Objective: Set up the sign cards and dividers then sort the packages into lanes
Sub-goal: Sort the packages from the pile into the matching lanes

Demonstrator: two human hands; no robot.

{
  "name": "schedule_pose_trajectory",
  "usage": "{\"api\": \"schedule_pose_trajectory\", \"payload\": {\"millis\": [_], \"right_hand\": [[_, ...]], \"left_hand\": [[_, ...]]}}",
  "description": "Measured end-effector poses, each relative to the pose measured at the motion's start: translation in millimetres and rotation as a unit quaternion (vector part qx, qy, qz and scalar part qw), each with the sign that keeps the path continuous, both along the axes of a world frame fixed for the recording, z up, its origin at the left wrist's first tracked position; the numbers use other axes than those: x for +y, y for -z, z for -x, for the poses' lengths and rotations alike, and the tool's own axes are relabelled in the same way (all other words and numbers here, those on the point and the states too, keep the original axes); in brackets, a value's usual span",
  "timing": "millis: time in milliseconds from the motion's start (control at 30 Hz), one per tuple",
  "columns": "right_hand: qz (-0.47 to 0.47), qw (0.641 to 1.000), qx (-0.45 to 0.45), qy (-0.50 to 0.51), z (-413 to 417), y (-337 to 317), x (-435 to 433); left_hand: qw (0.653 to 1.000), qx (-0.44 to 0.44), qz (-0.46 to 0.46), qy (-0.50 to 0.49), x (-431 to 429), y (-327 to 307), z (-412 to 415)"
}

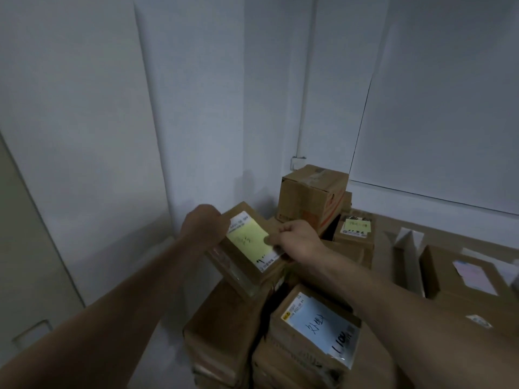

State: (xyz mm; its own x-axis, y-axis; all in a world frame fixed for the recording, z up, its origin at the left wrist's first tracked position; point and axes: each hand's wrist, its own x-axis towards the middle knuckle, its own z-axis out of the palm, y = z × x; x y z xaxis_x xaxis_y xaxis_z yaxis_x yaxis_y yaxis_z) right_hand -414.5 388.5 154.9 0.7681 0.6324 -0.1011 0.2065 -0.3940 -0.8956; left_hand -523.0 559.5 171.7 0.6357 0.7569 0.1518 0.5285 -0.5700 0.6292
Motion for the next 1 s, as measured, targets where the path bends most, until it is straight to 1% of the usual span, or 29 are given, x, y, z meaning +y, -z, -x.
{"api": "schedule_pose_trajectory", "payload": {"millis": [100,233,367,467,567,667,700,733,833,1000], "right_hand": [[-0.062,0.997,0.020,0.039,-4,-8,-3],[-0.127,0.989,0.042,0.070,-14,-22,-24],[-0.148,0.982,0.059,0.098,-23,-35,-64],[-0.194,0.967,0.073,0.146,-28,-42,-102],[-0.221,0.954,0.064,0.195,-32,-45,-148],[-0.244,0.943,0.049,0.223,-33,-49,-203],[-0.253,0.939,0.046,0.229,-32,-50,-222],[-0.267,0.934,0.044,0.235,-32,-51,-241],[-0.298,0.918,0.031,0.260,-28,-55,-303],[-0.310,0.903,-0.018,0.297,-10,-65,-420]], "left_hand": [[0.995,-0.095,0.025,-0.006,-12,-20,-8],[0.973,-0.209,0.077,0.054,-33,-34,-26],[0.960,-0.249,0.057,0.114,-69,-41,-47],[0.949,-0.281,0.070,0.124,-108,-46,-64],[0.921,-0.338,0.128,0.143,-159,-54,-78],[0.883,-0.379,0.171,0.216,-219,-62,-89],[0.870,-0.385,0.188,0.243,-239,-62,-94],[0.864,-0.382,0.193,0.264,-260,-62,-99],[0.863,-0.362,0.174,0.307,-326,-63,-107],[0.842,-0.315,0.197,0.390,-438,-63,-105]]}}
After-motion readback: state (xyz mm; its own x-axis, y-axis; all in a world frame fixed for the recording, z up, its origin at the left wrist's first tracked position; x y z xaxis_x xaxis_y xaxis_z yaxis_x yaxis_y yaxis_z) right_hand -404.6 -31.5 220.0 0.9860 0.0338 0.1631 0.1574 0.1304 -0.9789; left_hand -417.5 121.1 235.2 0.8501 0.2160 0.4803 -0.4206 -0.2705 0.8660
